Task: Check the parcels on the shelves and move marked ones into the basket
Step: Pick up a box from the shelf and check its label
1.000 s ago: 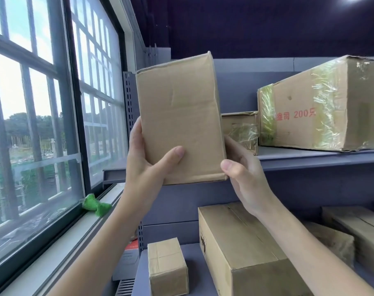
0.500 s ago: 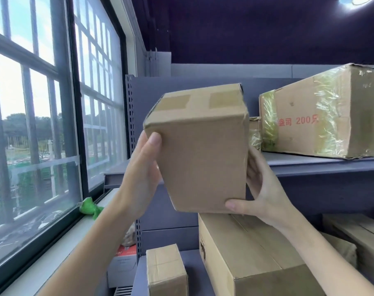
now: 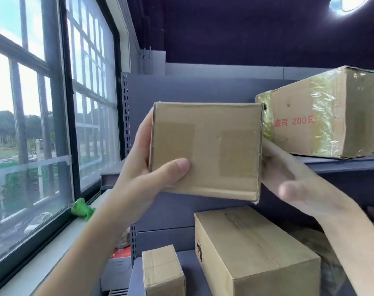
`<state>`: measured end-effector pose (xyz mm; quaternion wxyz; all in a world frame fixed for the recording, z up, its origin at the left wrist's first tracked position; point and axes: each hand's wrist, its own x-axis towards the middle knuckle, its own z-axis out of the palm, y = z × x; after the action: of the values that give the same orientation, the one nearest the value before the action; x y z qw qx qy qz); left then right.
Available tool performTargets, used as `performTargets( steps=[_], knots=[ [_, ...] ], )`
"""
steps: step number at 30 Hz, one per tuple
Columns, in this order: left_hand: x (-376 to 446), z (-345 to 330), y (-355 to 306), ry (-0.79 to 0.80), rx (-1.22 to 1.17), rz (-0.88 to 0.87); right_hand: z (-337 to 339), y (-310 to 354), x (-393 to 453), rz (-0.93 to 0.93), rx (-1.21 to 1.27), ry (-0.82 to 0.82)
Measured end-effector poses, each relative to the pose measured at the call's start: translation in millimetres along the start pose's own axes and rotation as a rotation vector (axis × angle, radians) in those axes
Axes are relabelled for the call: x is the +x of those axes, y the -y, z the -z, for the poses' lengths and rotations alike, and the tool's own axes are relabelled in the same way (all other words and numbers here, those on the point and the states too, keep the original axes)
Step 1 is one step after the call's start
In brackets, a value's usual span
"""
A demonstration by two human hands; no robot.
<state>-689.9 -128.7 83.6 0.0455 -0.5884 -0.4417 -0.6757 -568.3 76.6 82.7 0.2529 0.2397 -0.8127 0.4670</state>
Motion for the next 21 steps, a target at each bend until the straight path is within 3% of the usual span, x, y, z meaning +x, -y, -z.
performTargets(
  steps=[4,8,15,21],
  knots=[
    [-8,-9,1,0.082,0.187,-0.113,-20,19,-1,0.0,0.012,-0.037],
    [-12,-17,4,0.138,0.294,-0.259,-33,19,-4,0.056,0.084,-0.27],
    [-10,-18,17,0.046,-0.098,-0.053,-48,-6,-9,0.109,-0.132,-0.469],
    [-2,-13,34,-0.081,-0.178,0.029,-43,-20,-14,0.144,-0.124,-0.616]
  ],
)
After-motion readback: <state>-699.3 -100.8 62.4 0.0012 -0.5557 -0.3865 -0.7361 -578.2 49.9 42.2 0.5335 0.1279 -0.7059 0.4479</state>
